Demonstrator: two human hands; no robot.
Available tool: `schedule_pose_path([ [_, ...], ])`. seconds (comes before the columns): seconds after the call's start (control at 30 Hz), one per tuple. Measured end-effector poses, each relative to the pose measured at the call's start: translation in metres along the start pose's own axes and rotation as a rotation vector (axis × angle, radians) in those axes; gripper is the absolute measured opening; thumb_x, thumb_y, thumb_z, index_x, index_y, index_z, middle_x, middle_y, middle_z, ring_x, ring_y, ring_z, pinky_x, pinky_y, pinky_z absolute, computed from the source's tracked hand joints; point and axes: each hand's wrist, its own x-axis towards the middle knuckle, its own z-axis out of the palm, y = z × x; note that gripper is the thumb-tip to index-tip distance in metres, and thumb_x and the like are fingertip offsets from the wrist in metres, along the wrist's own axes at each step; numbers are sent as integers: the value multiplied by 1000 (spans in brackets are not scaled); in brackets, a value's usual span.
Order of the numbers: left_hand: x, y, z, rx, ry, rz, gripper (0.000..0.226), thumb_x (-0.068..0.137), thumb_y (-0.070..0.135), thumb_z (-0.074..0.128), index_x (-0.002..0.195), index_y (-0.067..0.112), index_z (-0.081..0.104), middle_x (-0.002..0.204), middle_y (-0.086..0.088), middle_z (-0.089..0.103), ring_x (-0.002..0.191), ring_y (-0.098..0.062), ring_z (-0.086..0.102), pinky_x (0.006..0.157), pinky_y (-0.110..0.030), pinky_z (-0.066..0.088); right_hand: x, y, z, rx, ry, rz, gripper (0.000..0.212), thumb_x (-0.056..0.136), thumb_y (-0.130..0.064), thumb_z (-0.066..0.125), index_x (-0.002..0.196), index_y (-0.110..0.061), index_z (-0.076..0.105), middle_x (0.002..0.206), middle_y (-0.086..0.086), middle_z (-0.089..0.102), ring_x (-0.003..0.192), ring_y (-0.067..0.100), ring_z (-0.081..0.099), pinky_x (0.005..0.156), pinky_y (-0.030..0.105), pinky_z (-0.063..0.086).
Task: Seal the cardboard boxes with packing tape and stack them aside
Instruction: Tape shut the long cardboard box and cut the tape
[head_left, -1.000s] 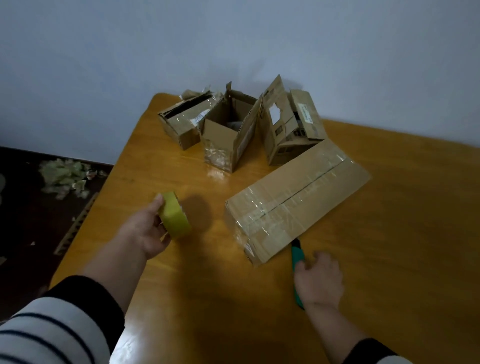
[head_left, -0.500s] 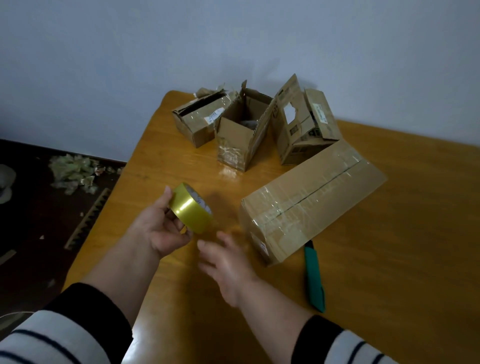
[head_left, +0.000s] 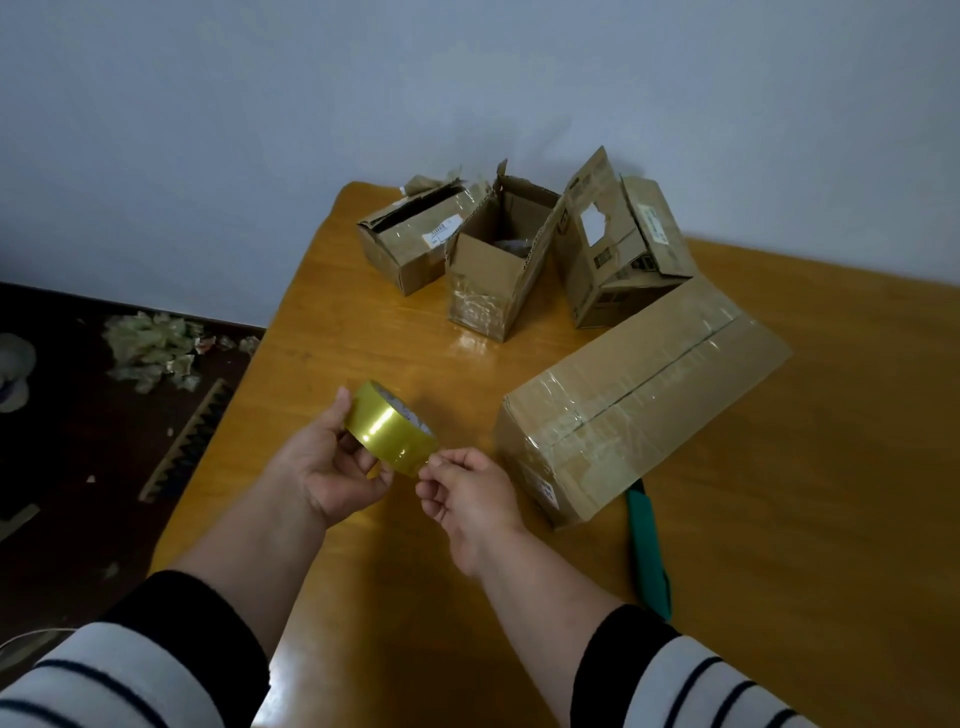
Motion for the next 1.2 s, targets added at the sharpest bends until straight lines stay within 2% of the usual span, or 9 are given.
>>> schedule_pose_path([
  [0.2,7,-10,2,179,177,158,29,86,44,70,90,16,61,85,-4,69,78,-18,65,61,-37,47,-4,17,6,-372,66,-99,15,96,-11,51,85,-20,54,83,-3,67,56,6,58,61,23,47],
  [0.43,13,-31,2,470,299,511,38,85,40,74,76,9,53,84,-14,62,81,-31,61,75,-47,57,-2,34,16,-96,177,108,8,96,-12,52,91,-16,56,64,0,60,51,11,55,61,28,44],
  [0.5,15,-31,-2,474,316,507,34,88,36,71,78,9,53,85,-13,62,84,-31,61,77,-49,56,-1,38,13,-94,175,127,8,97,-11,52,91,-14,57,67,1,62,51,11,55,54,25,43],
  [0.6,16,-30,-7,447,261,448,27,91,32,68,83,9,56,90,-11,63,83,-27,62,68,-36,53,1,45,4,-124,180,133,7,97,-10,56,91,-11,59,70,3,65,51,11,57,47,21,43],
  [0.77,10,-38,-13,739,150,513,32,92,29,67,89,0,54,83,-11,54,81,-24,52,74,-42,49,5,52,-12,-120,135,250,13,97,-4,51,88,-10,58,81,11,67,60,18,64,58,28,48],
  [0.87,5,-46,-20,716,85,524,24,92,20,67,75,13,51,74,-5,57,78,-23,54,71,-38,43,1,54,-27,-172,92,275,10,99,-7,50,101,-11,59,88,6,68,62,13,67,57,24,50],
  [1.0,2,-46,-37,588,77,469,8,93,10,62,88,15,59,88,-7,64,85,-26,57,75,-38,44,-11,48,-48,-421,14,217,12,96,-8,50,103,-13,59,96,6,71,67,11,68,56,20,51],
  [1.07,1,-44,-43,561,113,462,15,91,6,61,92,20,55,92,-7,63,85,-26,57,80,-40,41,-19,38,-51,-615,-89,180,14,97,-11,50,108,-13,59,101,4,69,71,10,65,59,19,49],
  [1.2,-2,-44,-39,609,194,530,37,91,13,64,120,24,42,103,-3,57,98,-25,52,87,-40,37,-46,-6,-50,-851,-381,39,11,96,-15,53,93,-22,60,80,-7,63,63,2,58,58,15,45],
])
